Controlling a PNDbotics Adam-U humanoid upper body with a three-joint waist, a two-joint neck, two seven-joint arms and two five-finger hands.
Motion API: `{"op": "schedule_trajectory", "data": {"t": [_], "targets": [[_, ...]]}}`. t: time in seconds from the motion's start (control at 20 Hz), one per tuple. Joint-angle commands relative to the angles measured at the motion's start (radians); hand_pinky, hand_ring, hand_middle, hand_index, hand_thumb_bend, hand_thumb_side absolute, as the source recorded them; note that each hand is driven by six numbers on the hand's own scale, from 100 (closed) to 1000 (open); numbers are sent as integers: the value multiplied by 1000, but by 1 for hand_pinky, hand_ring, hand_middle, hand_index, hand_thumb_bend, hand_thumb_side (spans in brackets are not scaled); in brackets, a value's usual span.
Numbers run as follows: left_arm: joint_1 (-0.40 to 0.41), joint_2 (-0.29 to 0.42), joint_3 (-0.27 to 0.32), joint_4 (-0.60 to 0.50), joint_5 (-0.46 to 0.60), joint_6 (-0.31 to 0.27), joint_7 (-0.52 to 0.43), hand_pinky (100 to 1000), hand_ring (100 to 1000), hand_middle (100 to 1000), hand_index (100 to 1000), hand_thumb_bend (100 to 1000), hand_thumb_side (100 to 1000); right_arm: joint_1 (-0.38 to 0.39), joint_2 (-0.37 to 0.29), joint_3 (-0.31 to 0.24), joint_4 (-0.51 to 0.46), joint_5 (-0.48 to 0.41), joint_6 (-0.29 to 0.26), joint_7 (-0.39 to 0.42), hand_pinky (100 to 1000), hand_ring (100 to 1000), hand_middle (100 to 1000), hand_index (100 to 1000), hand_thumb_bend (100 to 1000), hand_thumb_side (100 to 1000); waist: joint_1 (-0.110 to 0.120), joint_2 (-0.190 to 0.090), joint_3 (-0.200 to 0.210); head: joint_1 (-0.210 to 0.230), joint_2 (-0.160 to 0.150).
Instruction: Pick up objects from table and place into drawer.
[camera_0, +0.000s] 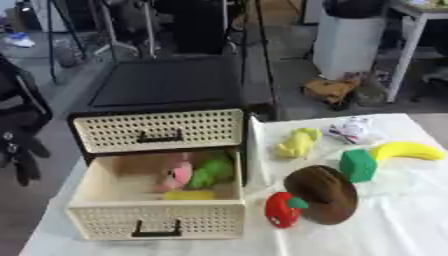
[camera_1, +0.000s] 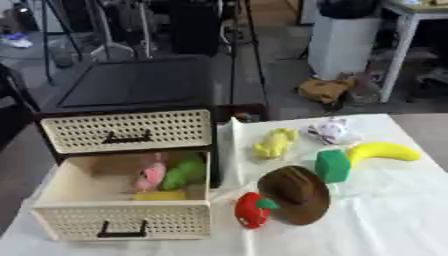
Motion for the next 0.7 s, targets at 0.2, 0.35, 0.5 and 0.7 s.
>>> {"op": "schedule_trajectory", "data": {"t": [0.2,0.35,0.5,0.7], "targets": [[-10,32,54,-18,52,-11,40,213,346,463,930,100,897,-5,-34,-14,-16,11,-3,-6,703,773,641,786,302,1000,-3,-8,2,-3,-5],[-12,32,59,-18,76,-7,42,197,332,432,922,100,892,-5,-34,-13,-16,13,-4,-7,703,773,640,786,308,1000,-5,-7,4,-5,-7],[-12,32,64,-18,104,-3,38,193,327,421,922,100,896,-7,-36,-13,-16,14,-5,-8,703,773,641,786,305,1000,-6,-6,6,1,-15],[-8,33,73,-18,127,-15,25,186,320,408,915,100,898,-7,-38,-11,-16,15,-6,-6,703,773,640,786,315,1000,-5,-5,9,5,-6]]}}
